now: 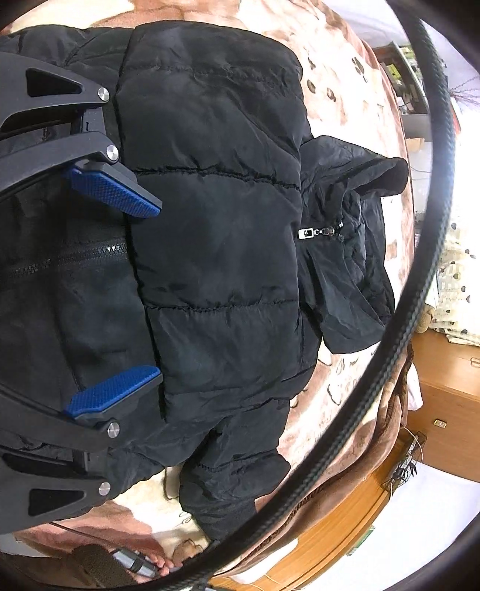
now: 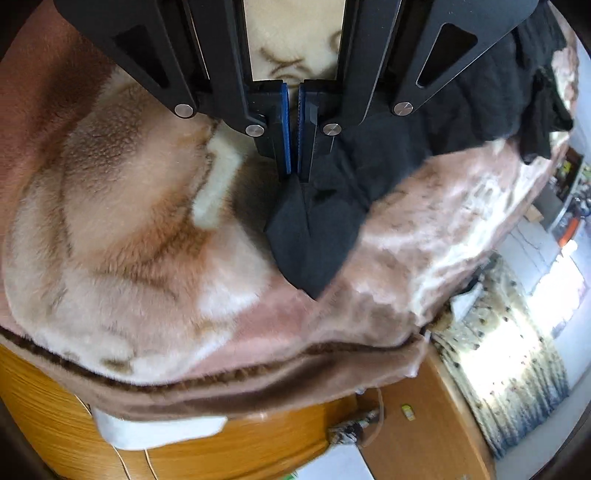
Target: Fold large clothes
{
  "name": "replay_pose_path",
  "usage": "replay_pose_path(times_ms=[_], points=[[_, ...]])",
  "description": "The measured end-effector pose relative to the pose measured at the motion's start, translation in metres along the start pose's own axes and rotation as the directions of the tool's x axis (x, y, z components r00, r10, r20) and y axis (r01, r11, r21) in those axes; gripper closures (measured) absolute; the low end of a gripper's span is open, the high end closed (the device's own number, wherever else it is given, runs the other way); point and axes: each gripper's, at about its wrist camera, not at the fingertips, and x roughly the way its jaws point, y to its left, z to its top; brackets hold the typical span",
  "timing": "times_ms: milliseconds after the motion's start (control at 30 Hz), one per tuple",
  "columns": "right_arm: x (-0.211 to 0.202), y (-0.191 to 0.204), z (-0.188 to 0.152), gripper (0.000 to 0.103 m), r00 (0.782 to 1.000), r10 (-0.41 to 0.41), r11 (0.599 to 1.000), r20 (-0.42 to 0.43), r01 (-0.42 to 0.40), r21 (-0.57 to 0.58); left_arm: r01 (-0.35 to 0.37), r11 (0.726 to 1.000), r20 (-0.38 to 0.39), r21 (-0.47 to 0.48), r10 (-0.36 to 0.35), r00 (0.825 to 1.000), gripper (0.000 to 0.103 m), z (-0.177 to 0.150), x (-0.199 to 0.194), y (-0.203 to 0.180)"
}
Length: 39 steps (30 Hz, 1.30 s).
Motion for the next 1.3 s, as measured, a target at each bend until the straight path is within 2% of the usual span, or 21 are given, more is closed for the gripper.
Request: replay_pose_path(times_ms=[167,367,467,700,933,1000,1100,1167,1300], points=[[-0.033,0.036,0.005,0.1,0.993,0.108,0.99,0.045,-0.103,-0.098,0.017,1.0,0.005,-0.001,-0.017,1.0,0.021,-0.001,-0.004,-0.003],[-0.078,0.091,0.005,0.101,0.963,0.263,0.945,0.062,-0.244,-0.217,0.036,0.999,0.025,-0.005,-0.036,0.999,0.021,-0.001,-0.022,0.0],[-0.094,0.118,0.005,0.101,0.955,0.289,0.926,0.061,-0.263,-0.273,0.044,0.999,0.038,-0.009,-0.044,0.998,0.021,0.0,-0.033,0.004],[-0.126,0.176,-0.003,0.101,0.918,0.395,0.869,0.046,-0.356,-0.344,0.049,0.998,0.065,-0.033,-0.047,0.997,0.021,-0.001,-0.058,0.025],[-0.151,0.238,-0.035,0.101,0.875,0.483,0.777,-0.012,-0.435,-0.455,0.07,0.995,0.094,-0.069,-0.064,0.993,0.021,-0.002,-0.075,0.043],[-0.153,0.256,-0.046,0.101,0.86,0.508,0.747,-0.04,-0.464,-0.476,0.07,0.995,0.101,-0.073,-0.062,0.993,0.021,-0.002,-0.078,0.047],[-0.15,0.275,-0.063,0.101,0.843,0.531,0.724,-0.087,-0.504,-0.471,0.074,0.993,0.109,-0.094,-0.063,0.992,0.021,-0.001,-0.081,0.058],[-0.148,0.293,-0.077,0.101,0.816,0.56,0.7,-0.141,-0.558,-0.445,0.075,0.992,0.117,-0.105,-0.063,0.991,0.021,-0.003,-0.083,0.064],[-0.148,0.327,-0.108,0.101,0.787,0.585,0.642,-0.197,-0.598,-0.48,0.071,0.989,0.12,-0.127,-0.055,0.991,0.021,-0.009,-0.086,0.083]])
